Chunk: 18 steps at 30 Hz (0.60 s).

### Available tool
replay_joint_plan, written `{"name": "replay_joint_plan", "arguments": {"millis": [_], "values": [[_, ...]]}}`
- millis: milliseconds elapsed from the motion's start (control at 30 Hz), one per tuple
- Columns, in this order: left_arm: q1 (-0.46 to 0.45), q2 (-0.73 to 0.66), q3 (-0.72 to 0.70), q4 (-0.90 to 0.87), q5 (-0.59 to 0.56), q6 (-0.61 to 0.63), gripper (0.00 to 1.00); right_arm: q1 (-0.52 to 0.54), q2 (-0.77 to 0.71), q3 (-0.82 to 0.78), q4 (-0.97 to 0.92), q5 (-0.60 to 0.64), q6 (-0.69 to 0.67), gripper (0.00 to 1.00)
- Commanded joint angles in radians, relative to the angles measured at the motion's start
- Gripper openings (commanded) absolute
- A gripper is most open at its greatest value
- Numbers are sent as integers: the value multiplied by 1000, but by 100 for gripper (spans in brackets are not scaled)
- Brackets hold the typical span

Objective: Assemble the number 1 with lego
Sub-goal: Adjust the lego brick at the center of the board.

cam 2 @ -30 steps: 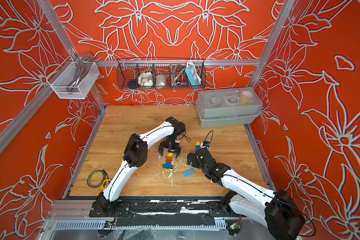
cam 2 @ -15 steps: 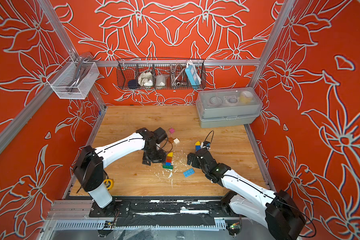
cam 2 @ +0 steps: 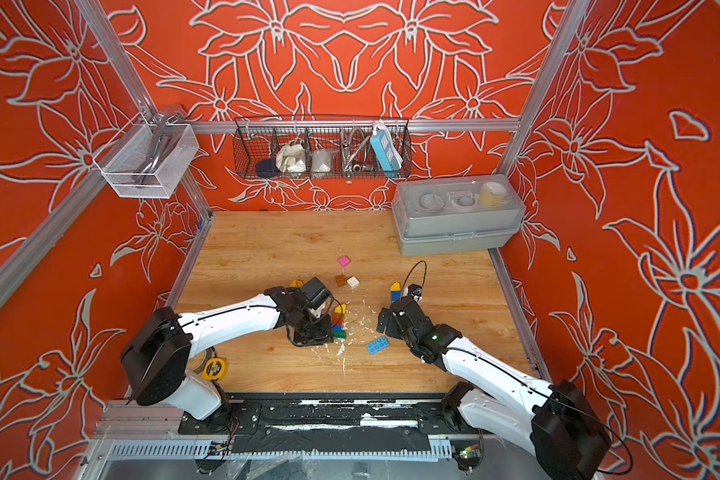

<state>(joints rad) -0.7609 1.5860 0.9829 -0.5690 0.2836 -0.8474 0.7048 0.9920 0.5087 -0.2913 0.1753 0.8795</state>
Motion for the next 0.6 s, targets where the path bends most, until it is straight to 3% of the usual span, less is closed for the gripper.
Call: {"name": "replay_joint_plan", "arguments": {"millis": [0, 333, 567], "values": [[-9, 43, -7, 101, 22, -31, 29, -7, -68, 53, -124, 24, -7, 100], [-5, 238, 180, 62, 7, 68, 23, -8, -322, 14, -266, 58, -12, 100], [40, 332, 287, 17, 5, 149, 19, -7, -415, 0, -380, 19, -13, 100]]}}
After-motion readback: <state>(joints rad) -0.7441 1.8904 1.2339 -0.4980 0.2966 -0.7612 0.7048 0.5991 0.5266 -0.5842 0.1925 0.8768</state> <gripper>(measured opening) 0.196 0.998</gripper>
